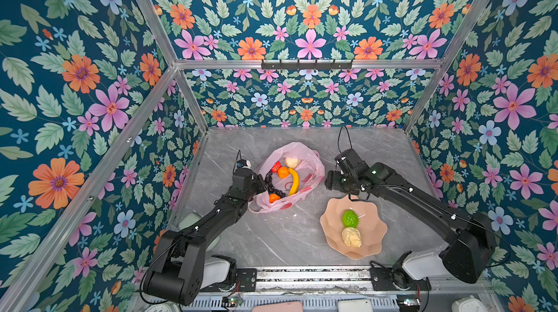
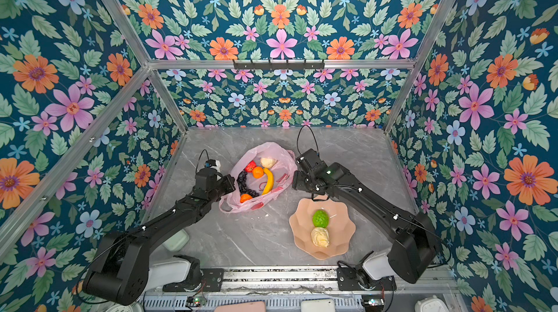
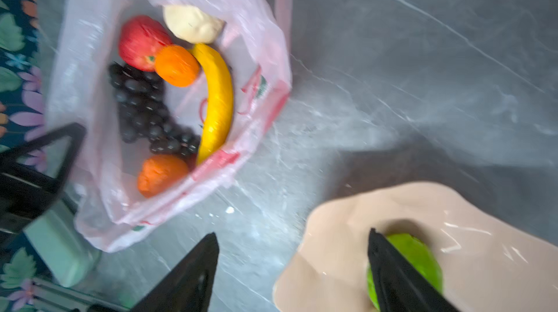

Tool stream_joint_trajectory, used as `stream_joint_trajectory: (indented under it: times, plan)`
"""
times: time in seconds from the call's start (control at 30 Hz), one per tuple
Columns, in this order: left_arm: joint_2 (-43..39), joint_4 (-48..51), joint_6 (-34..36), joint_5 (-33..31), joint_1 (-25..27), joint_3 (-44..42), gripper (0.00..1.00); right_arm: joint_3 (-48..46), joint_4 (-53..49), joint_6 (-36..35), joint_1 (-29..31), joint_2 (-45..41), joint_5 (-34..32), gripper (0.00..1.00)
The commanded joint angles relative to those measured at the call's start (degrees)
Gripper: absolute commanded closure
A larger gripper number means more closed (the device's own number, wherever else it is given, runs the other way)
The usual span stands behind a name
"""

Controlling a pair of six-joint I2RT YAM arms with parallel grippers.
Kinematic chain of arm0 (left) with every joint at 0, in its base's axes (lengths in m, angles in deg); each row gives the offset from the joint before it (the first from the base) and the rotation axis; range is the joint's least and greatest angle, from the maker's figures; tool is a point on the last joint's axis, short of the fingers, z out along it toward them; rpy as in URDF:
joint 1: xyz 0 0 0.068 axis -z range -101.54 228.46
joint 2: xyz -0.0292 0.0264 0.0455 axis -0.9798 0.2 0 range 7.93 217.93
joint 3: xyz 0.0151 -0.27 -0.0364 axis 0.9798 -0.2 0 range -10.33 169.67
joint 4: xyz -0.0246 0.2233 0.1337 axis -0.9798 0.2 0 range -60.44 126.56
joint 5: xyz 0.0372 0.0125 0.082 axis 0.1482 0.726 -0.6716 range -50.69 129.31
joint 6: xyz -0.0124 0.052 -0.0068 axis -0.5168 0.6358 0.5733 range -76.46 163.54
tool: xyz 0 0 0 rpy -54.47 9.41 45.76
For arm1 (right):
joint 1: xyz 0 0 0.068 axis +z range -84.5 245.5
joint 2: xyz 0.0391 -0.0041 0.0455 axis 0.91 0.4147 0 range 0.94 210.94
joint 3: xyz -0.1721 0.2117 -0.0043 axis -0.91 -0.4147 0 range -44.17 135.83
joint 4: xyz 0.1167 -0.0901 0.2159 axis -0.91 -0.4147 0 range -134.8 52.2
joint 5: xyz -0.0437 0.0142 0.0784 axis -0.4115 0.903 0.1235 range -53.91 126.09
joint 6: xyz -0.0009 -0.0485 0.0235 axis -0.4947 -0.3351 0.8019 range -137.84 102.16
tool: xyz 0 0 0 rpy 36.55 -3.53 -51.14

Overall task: Take the fake fruits out of the plastic bag
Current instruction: 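Move the open right gripper back into the bag toward the fruits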

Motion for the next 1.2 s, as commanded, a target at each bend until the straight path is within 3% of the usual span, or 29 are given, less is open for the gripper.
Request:
stream_joint_trajectory:
  times: [0.0, 0.37, 0.67, 0.9, 1.17]
  plan:
    - [-0.1, 0.87, -0.66, -0.08, 0.56, 0.95, 1.0, 3.75, 8.11, 3.73, 1.06, 3.52, 0.39, 0.21]
    - [-2.67, 2.28, -1.14, -1.62, 2.54, 1.02, 1.0, 13.56, 18.34, 10.3, 1.7, 20.26, 3.25, 0.3]
    - [-4.93, 3.14, -1.62, -2.04, 3.34, 0.58, 1.0, 23.78, 16.96, 13.74, 0.38, 34.55, 4.92, 0.37]
    - [-6.17, 4.03, -1.79, -1.99, 3.44, 0.2, 1.0, 25.82, 20.58, 16.31, -1.06, 39.94, 5.97, 0.37]
    - [-6.36, 4.38, -1.89, -1.97, 3.76, -0.02, 1.0, 35.1, 15.67, 17.19, -1.42, 47.23, 5.58, 0.36]
